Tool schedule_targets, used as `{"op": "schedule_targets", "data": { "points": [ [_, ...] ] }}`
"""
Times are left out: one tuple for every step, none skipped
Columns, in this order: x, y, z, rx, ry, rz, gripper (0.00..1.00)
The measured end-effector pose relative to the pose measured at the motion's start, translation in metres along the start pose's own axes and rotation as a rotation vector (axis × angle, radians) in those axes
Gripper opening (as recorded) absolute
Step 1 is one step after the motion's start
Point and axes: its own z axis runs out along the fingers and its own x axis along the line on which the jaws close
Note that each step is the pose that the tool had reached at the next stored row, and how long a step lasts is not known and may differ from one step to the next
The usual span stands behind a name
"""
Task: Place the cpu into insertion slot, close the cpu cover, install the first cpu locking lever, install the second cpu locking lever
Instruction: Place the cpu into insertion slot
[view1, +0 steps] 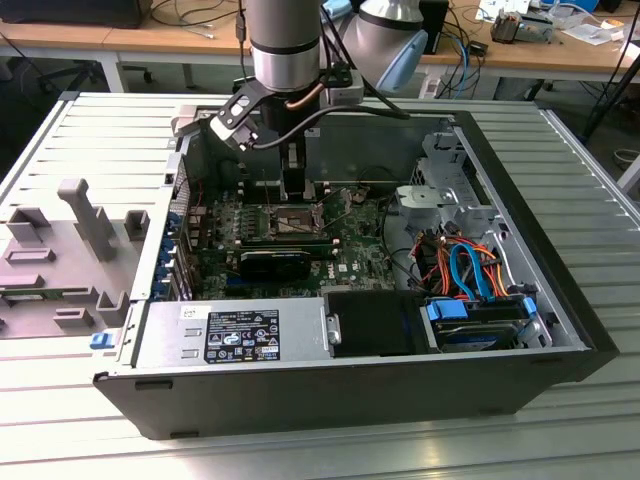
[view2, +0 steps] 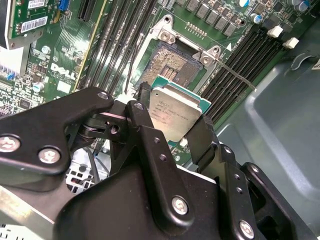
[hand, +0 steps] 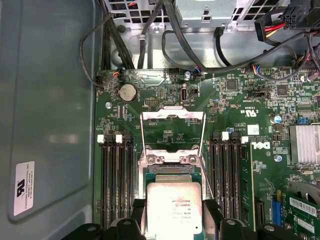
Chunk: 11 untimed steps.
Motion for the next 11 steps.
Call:
{"op": "schedule_targets", "data": {
  "points": [
    [0.0000, -0.0003, 0.0001, -0.0001, 0.0000, 0.000, 0.54],
    [0.0000, -0.0004, 0.0002, 0.0000, 0.0000, 0.000, 0.54],
    [0.0000, -0.0006, 0.0002, 0.0000, 0.0000, 0.000, 0.54],
    [0.0000, -0.0008, 0.0003, 0.0000, 0.0000, 0.000, 0.54],
    [0.0000, -0.0009, 0.0003, 0.0000, 0.0000, 0.000, 0.54],
    [0.0000, -0.0011, 0.0004, 0.0000, 0.0000, 0.000, 0.54],
    [0.0000, -0.0012, 0.0005, 0.0000, 0.0000, 0.000, 0.54],
    [0.0000, -0.0014, 0.0005, 0.0000, 0.0000, 0.000, 0.54],
    [0.0000, -0.0016, 0.0006, 0.0000, 0.0000, 0.000, 0.54],
    [0.0000, -0.0018, 0.0007, 0.0000, 0.0000, 0.000, 0.54],
    [0.0000, -0.0018, 0.0008, -0.0001, 0.0001, 0.000, 0.54]
  ]
}}
